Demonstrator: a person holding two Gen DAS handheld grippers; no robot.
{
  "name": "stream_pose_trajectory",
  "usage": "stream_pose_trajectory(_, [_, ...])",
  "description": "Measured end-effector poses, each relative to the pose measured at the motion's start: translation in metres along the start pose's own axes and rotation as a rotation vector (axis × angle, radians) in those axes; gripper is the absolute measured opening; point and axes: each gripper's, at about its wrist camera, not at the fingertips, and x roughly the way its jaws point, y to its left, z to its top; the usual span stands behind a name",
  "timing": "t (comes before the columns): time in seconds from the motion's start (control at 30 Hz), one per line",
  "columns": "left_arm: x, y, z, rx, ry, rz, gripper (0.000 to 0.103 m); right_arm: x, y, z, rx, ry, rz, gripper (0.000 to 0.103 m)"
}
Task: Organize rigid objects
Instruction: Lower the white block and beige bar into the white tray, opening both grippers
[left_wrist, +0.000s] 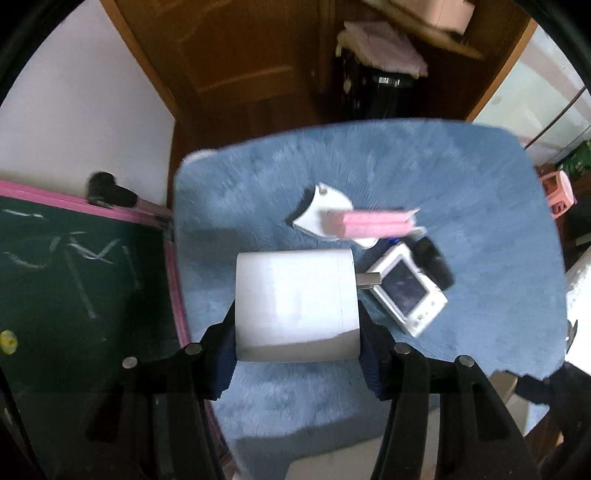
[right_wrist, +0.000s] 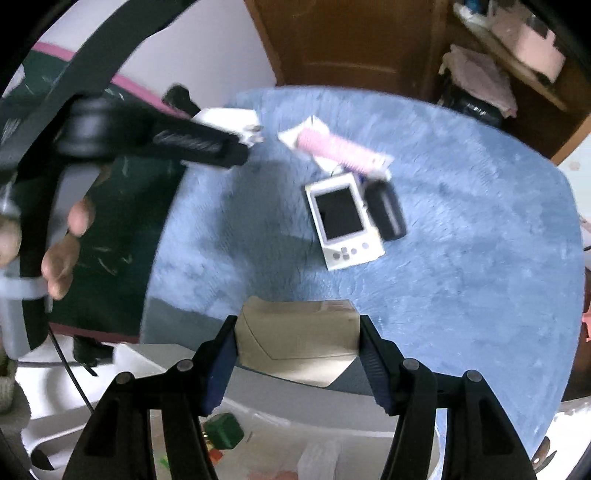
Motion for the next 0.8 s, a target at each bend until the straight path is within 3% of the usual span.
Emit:
stream_pose_trajectory(0.27, [-0.116,0.0,-0.043,-0.005,-0.184,-0.004,0.059,-0.09,0.01,-0.017,-0.009,-0.178,-0.024,0.063])
stream_pose_trajectory(0.37, [-0.141,0.0,-0.066,-0.004,-0.214,-0.019,0.059,-0.117,0.015,-0.034,-0.02,-0.226,-0.038,0.063])
stream_pose_trajectory(0.6, [-0.163,-0.01,-0.128,0.013,-0.234,-0.086,0.059,-0.149,0.023,-0.094,-0.033,-0.28,-0.057,0.063])
stream_pose_trajectory(0.8, [-0.134,-0.035,-0.182,0.076,-0.177,-0.09,0.059,-0.123,0.03,-0.148,-0.025,-0.188,-0.03,0.063])
